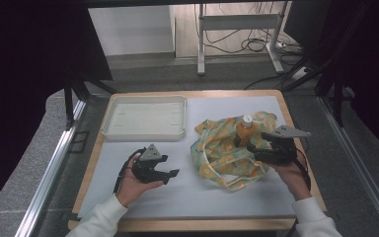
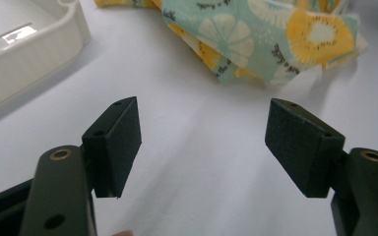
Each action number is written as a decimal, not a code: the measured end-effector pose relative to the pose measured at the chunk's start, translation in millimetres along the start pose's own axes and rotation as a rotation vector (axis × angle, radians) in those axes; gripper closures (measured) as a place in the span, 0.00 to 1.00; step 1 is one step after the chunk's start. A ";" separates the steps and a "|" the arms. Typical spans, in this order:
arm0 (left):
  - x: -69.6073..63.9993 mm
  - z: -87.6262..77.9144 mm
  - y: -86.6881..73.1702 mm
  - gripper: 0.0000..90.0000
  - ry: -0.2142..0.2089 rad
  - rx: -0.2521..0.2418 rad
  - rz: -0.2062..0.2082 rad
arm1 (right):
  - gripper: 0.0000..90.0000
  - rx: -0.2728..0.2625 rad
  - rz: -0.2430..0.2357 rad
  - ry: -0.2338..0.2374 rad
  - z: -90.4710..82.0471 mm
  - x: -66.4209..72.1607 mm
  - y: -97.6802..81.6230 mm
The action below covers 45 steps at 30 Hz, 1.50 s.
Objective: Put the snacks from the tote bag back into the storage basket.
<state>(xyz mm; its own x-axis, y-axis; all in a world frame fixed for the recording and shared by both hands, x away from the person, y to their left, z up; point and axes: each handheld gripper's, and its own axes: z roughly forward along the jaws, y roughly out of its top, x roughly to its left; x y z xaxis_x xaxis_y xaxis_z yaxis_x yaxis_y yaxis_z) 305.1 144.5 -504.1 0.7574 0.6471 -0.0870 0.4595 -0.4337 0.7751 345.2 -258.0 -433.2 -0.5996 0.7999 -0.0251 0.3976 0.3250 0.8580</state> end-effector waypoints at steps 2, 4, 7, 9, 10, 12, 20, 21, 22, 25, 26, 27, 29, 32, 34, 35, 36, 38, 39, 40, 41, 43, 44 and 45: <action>-1.5 1.0 -0.3 0.33 0.016 0.007 0.019 | 0.31 0.001 0.003 -0.007 3.5 1.2 2.3; -1.0 1.3 -0.1 0.33 0.014 0.005 0.012 | 0.30 0.001 0.006 -0.014 7.4 2.0 4.8; -0.6 1.9 -0.4 0.33 0.019 0.009 0.009 | 0.26 0.006 0.005 -0.031 13.5 2.4 8.7; -0.3 2.5 -0.8 0.33 0.019 0.011 0.006 | 0.25 0.010 0.006 -0.050 17.7 1.7 11.4; -0.3 2.9 -1.0 0.33 0.021 0.013 0.007 | 0.25 0.009 0.012 -0.048 19.7 1.0 12.6; 0.1 3.9 -1.4 0.33 0.022 0.018 0.008 | 0.22 0.011 0.018 -0.052 24.0 -0.5 15.3; 2.5 5.1 -2.6 0.33 0.022 0.025 0.003 | 0.19 0.031 0.029 -0.062 48.4 -5.3 23.5; 3.2 5.1 -2.9 0.33 0.023 0.025 0.001 | 0.19 0.036 0.028 -0.061 52.1 -5.2 24.0; 4.0 5.4 -3.4 0.33 0.023 0.025 -0.004 | 0.19 0.040 0.026 -0.059 55.6 -4.9 24.2; 7.2 5.6 -4.8 0.34 0.028 0.030 -0.016 | 0.25 0.065 0.015 -0.062 65.8 -4.3 23.0; 7.7 5.4 -5.0 0.34 0.028 0.030 -0.017 | 0.28 0.071 0.011 -0.068 67.4 -4.3 22.4; 8.1 5.3 -5.3 0.34 0.029 0.029 -0.017 | 0.32 0.072 0.008 -0.079 67.6 -4.5 22.3; 8.4 5.2 -5.5 0.34 0.031 0.030 -0.017 | 0.33 0.078 0.010 -0.083 66.7 -5.6 23.2; 8.1 5.5 -5.4 0.34 0.031 0.031 -0.016 | 0.33 0.080 0.003 -0.088 66.5 -3.8 23.6; 7.7 6.2 -5.6 0.34 0.031 0.034 -0.014 | 0.33 0.083 -0.005 -0.085 66.4 -2.6 24.2; 7.6 6.4 -5.6 0.34 0.031 0.036 -0.012 | 0.33 0.084 -0.005 -0.083 66.5 -1.8 24.4; 7.6 6.5 -5.6 0.34 0.031 0.037 -0.011 | 0.33 0.084 -0.008 -0.082 66.6 -1.1 24.6; 7.8 6.6 -5.7 0.34 0.030 0.037 -0.010 | 0.33 0.083 -0.012 -0.079 66.7 0.0 25.1; 8.0 6.6 -5.8 0.34 0.031 0.038 -0.009 | 0.33 0.081 -0.012 -0.077 66.6 0.6 25.4; 8.1 6.6 -5.9 0.34 0.033 0.038 -0.008 | 0.33 0.078 -0.014 -0.075 66.4 1.1 25.7; 8.3 6.5 -5.9 0.34 0.034 0.038 -0.007 | 0.33 0.075 -0.014 -0.071 65.9 1.6 26.2; 8.5 6.3 -6.1 0.34 0.035 0.037 -0.006 | 0.33 0.069 -0.016 -0.066 64.1 2.4 27.9; 8.5 6.2 -6.0 0.34 0.035 0.037 -0.005 | 0.33 0.063 -0.018 -0.064 62.3 3.3 29.2; 8.4 6.2 -6.1 0.34 0.036 0.037 -0.004 | 0.33 0.057 -0.018 -0.064 61.2 3.9 30.0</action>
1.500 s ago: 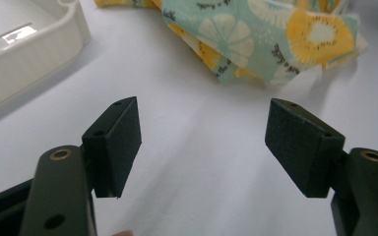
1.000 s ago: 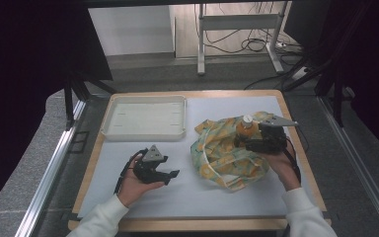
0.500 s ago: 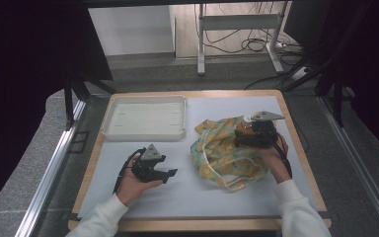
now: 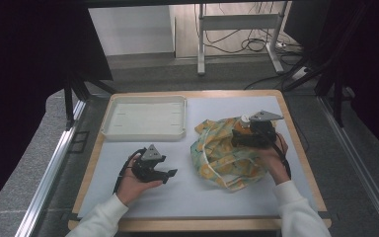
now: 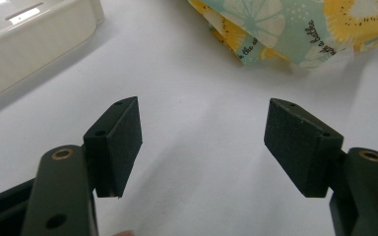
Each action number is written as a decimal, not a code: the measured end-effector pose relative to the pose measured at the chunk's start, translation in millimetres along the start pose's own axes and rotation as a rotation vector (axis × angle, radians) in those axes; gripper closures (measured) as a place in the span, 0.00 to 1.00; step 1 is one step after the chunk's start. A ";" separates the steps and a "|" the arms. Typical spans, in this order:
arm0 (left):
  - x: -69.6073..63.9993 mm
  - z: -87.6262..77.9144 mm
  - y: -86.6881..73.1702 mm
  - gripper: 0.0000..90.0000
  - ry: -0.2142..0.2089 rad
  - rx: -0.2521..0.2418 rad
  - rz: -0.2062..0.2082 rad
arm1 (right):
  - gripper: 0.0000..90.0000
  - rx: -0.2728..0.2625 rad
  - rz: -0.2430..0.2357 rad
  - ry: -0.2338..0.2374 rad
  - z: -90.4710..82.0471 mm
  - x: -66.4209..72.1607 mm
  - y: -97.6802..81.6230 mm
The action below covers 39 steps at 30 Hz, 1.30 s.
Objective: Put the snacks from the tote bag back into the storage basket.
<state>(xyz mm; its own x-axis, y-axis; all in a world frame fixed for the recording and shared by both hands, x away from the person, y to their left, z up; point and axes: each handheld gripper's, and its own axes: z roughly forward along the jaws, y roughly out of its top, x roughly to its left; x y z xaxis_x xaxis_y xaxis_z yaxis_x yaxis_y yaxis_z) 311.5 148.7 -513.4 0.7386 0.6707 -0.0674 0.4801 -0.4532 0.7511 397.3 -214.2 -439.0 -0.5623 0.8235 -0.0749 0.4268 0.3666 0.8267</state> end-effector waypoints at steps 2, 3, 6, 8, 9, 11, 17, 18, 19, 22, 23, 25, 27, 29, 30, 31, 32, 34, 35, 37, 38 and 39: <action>-0.2 0.1 0.0 0.34 0.001 0.001 0.002 | 0.33 -0.009 -0.005 0.003 -3.6 1.2 2.1; -0.3 0.2 0.0 0.34 0.002 0.002 0.003 | 0.33 -0.015 -0.005 0.007 -5.9 1.8 3.3; -0.2 0.1 -0.1 0.34 0.005 0.002 0.004 | 0.33 -0.034 0.003 0.024 -11.6 2.8 6.1; -0.1 -0.2 -0.2 0.34 0.008 0.001 0.004 | 0.33 -0.046 0.006 0.031 -15.0 3.0 7.7; -0.1 -0.3 -0.2 0.34 0.007 0.001 0.004 | 0.33 -0.055 0.008 0.036 -17.6 3.1 8.9; 0.2 -0.4 -0.2 0.34 0.008 0.000 0.005 | 0.33 -0.069 0.011 0.039 -22.0 3.6 11.1; 0.2 -0.2 -0.2 0.34 0.009 0.000 0.007 | 0.33 -0.108 0.010 0.051 -33.8 5.9 17.1; 0.3 -0.2 -0.2 0.34 0.009 -0.001 0.007 | 0.33 -0.115 0.010 0.052 -35.8 6.9 18.3; 0.4 -0.5 -0.2 0.34 0.010 0.000 0.009 | 0.33 -0.118 0.008 0.054 -37.3 7.3 19.1; 0.5 -0.6 -0.2 0.34 0.010 -0.001 0.009 | 0.33 -0.132 0.005 0.063 -42.0 9.3 21.9; 0.6 -0.5 -0.2 0.34 0.009 0.000 0.009 | 0.33 -0.134 0.005 0.064 -42.7 9.8 22.5; 0.5 -0.2 -0.2 0.34 0.008 0.003 0.010 | 0.33 -0.138 0.003 0.068 -44.5 10.9 23.7; 0.3 0.0 -0.1 0.34 0.007 0.004 0.010 | 0.33 -0.143 0.005 0.070 -46.1 12.2 24.9; 0.5 0.5 -0.2 0.34 0.008 0.006 0.010 | 0.33 -0.149 0.008 0.071 -47.4 13.2 25.8; 0.3 1.0 -0.2 0.34 0.010 0.007 0.009 | 0.33 -0.151 0.008 0.072 -47.9 13.4 26.1; 0.2 1.1 -0.3 0.34 0.010 0.009 0.011 | 0.33 -0.153 0.010 0.077 -49.3 13.9 26.9; 0.0 1.1 -0.3 0.34 0.010 0.008 0.012 | 0.33 -0.157 0.011 0.078 -50.0 14.5 27.4; -0.3 0.9 -0.3 0.34 0.009 0.004 0.011 | 0.33 -0.165 0.007 0.082 -52.8 15.8 29.3; 0.0 0.7 -0.2 0.34 0.009 0.005 0.011 | 0.33 -0.171 0.006 0.084 -54.4 17.2 30.6; 0.2 1.2 -0.3 0.34 0.008 0.007 0.006 | 0.33 -0.179 0.003 0.090 -56.1 18.6 32.3; 0.2 1.2 -0.2 0.34 0.006 0.010 0.007 | 0.33 -0.182 0.005 0.094 -57.1 19.8 33.3; 0.1 1.3 -0.2 0.34 0.006 0.009 0.007 | 0.33 -0.184 0.003 0.096 -57.7 20.7 34.2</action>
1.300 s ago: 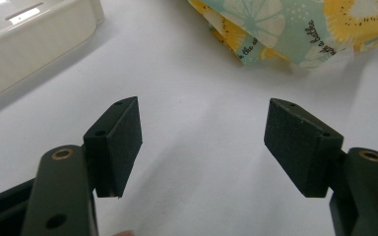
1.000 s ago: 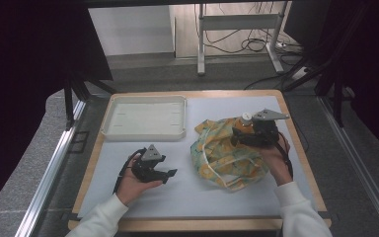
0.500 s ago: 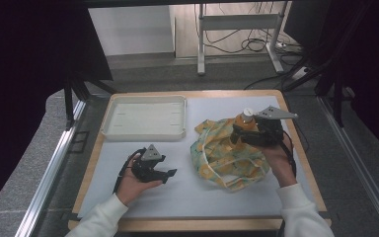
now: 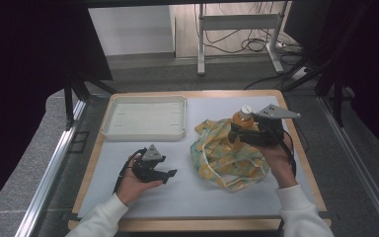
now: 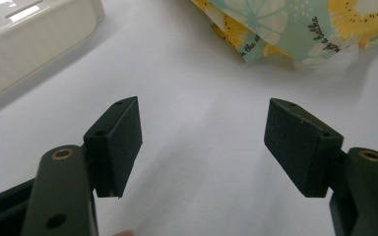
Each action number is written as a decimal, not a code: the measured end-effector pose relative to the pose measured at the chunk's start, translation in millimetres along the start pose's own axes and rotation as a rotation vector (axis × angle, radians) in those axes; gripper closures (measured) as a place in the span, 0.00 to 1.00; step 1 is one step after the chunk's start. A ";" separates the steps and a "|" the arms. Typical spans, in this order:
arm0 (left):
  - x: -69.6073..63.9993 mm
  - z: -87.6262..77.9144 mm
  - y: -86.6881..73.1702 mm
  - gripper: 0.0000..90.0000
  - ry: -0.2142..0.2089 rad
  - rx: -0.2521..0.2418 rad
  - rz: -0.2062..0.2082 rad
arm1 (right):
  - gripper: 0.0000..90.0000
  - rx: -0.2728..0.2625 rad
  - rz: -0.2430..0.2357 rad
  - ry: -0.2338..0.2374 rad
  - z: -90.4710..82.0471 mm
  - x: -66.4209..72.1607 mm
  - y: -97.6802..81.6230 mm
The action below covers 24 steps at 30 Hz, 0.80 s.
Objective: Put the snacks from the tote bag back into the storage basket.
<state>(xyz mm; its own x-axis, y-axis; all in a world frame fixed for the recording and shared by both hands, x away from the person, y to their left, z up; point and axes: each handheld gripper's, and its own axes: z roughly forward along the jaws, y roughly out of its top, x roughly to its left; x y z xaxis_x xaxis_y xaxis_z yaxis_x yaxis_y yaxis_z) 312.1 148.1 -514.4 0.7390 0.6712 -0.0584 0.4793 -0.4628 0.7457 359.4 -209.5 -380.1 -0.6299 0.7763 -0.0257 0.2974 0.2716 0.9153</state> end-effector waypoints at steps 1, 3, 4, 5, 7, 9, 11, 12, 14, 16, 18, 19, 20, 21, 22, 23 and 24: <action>-0.1 -0.1 0.1 0.34 -0.001 0.000 0.001 | 0.33 -0.003 -0.001 0.003 -0.2 0.9 1.0; -0.8 -0.2 0.2 0.34 -0.005 -0.001 0.001 | 0.33 -0.009 0.003 0.006 -0.2 2.7 3.2; -1.0 -0.4 0.3 0.34 -0.007 -0.001 0.001 | 0.33 -0.015 0.001 0.007 0.1 4.1 4.9; -1.2 -0.5 0.4 0.34 -0.009 -0.001 0.002 | 0.33 -0.017 0.000 0.007 0.3 5.3 6.5; -1.6 -0.7 0.4 0.34 -0.011 -0.003 0.001 | 0.33 -0.025 -0.002 0.006 1.1 6.8 9.9; -1.4 -1.1 0.3 0.34 -0.014 -0.004 0.001 | 0.33 -0.034 0.000 0.012 2.2 8.0 14.6; -0.9 -1.7 0.1 0.34 -0.016 -0.005 0.000 | 0.33 -0.037 0.000 0.015 3.4 10.1 19.8; -0.7 -1.7 0.0 0.34 -0.016 -0.006 0.000 | 0.33 -0.042 -0.006 0.017 4.4 11.7 23.8; -0.2 -1.9 -0.1 0.34 -0.015 -0.008 -0.001 | 0.33 -0.046 -0.008 0.020 5.6 14.2 28.0; 0.1 -2.2 -0.1 0.34 -0.013 -0.010 -0.005 | 0.33 -0.047 -0.014 0.021 6.8 16.2 31.9; 0.0 -2.3 0.0 0.34 -0.013 -0.010 -0.006 | 0.33 -0.051 -0.016 0.030 8.9 18.0 35.5; -0.2 -2.1 0.0 0.34 -0.013 -0.010 -0.005 | 0.33 -0.052 -0.015 0.032 9.6 18.6 36.4; -0.2 -1.9 0.0 0.34 -0.012 -0.009 -0.003 | 0.33 -0.052 -0.017 0.035 10.9 19.2 37.6; -0.3 -1.8 0.0 0.34 -0.013 -0.009 -0.003 | 0.33 -0.050 -0.017 0.036 11.6 19.6 38.2; -0.3 -1.6 0.0 0.34 -0.012 -0.009 -0.004 | 0.33 -0.053 -0.018 0.038 12.9 20.1 38.9; -0.2 -1.4 -0.1 0.34 -0.013 -0.009 -0.008 | 0.33 -0.050 -0.017 0.040 13.9 20.6 39.5; 0.1 -1.4 -0.1 0.34 -0.013 -0.007 -0.008 | 0.33 -0.048 -0.019 0.042 15.2 21.0 40.2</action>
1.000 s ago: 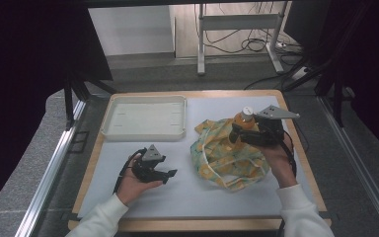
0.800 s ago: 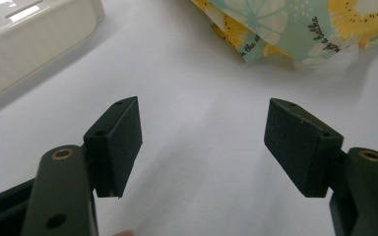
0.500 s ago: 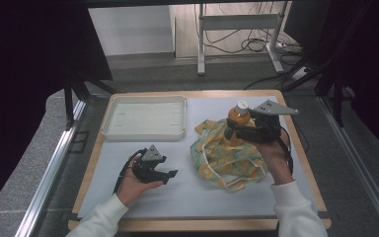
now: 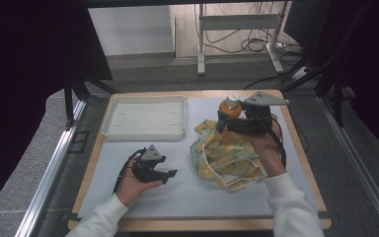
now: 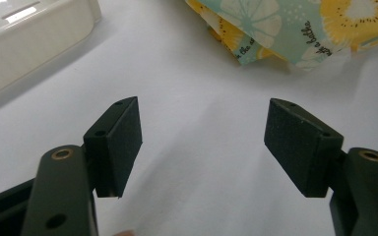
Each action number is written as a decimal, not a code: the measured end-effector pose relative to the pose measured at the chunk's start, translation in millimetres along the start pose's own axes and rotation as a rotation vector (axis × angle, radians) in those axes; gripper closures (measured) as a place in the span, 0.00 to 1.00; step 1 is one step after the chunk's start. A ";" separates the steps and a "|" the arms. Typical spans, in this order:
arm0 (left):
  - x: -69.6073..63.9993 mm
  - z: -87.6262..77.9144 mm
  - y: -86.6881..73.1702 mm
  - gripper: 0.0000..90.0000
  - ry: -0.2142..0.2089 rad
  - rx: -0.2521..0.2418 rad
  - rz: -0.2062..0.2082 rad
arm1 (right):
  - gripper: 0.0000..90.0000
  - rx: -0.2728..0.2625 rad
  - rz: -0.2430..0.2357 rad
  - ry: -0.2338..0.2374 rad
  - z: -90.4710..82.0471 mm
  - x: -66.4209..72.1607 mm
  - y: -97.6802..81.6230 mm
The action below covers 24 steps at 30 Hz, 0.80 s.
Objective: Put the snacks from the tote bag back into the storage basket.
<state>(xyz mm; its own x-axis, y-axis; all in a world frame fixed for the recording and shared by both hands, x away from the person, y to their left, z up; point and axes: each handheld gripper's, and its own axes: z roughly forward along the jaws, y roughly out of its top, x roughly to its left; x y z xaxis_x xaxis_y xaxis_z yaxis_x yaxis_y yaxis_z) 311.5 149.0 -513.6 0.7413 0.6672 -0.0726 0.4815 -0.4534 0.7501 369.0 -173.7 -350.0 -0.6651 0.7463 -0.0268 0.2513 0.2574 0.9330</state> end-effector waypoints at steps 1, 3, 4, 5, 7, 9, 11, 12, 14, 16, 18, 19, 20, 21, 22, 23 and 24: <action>0.2 0.1 -0.1 0.34 0.000 0.000 -0.001 | 0.33 0.004 0.001 0.003 0.8 0.2 0.7; 0.4 0.0 -0.1 0.34 0.000 0.001 -0.002 | 0.33 0.008 0.001 0.007 2.3 0.2 1.9; 0.5 0.0 -0.1 0.34 0.000 0.001 -0.002 | 0.33 0.009 0.001 0.008 2.9 0.1 2.5; 0.5 0.0 -0.1 0.34 0.000 0.001 -0.002 | 0.33 0.009 0.001 0.009 4.0 0.3 3.1; 0.4 -0.3 -0.1 0.34 0.000 0.000 -0.002 | 0.33 0.015 0.001 0.011 6.0 0.6 4.6; 0.3 -0.4 -0.1 0.34 -0.001 -0.001 -0.002 | 0.33 0.023 -0.001 0.012 8.1 1.4 6.3; 0.5 -0.4 -0.1 0.34 0.000 -0.001 -0.002 | 0.33 0.024 -0.002 0.018 10.5 2.4 8.3; 0.5 -0.3 -0.1 0.34 0.000 -0.001 -0.003 | 0.33 0.023 -0.002 0.018 11.8 3.1 9.3; 0.7 -0.3 -0.1 0.34 0.000 0.000 -0.001 | 0.33 0.024 -0.005 0.025 14.2 4.7 11.1; 0.9 -0.1 -0.2 0.34 -0.001 0.001 0.001 | 0.33 0.029 -0.008 0.028 16.5 6.2 12.5; 1.1 -0.2 -0.2 0.34 -0.001 0.001 0.000 | 0.33 0.036 -0.010 0.031 20.3 8.1 13.6; 1.2 -0.3 -0.2 0.34 0.000 0.002 0.001 | 0.33 0.036 -0.007 0.034 21.7 8.3 13.9; 1.3 -0.4 -0.3 0.34 0.000 0.001 0.000 | 0.33 0.037 -0.003 0.035 23.5 8.6 14.3; 1.3 -0.5 -0.3 0.34 0.000 0.001 0.000 | 0.33 0.035 0.002 0.037 25.6 8.9 14.8; 1.5 -0.4 -0.3 0.34 0.000 0.002 0.000 | 0.33 0.035 0.004 0.041 27.3 9.1 15.3; 1.5 -0.4 -0.4 0.34 0.000 0.003 0.000 | 0.33 0.035 0.007 0.043 29.2 9.6 15.7; 1.6 -0.3 -0.5 0.34 -0.001 0.004 -0.002 | 0.33 0.037 0.008 0.046 30.4 9.9 16.1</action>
<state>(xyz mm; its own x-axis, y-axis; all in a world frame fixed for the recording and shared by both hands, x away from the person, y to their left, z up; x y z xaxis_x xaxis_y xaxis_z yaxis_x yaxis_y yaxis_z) 312.3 150.5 -513.8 0.7409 0.6675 -0.0742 0.4844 -0.4545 0.7475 387.9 -143.6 -346.1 -0.6946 0.7194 -0.0019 0.2824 0.2750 0.9190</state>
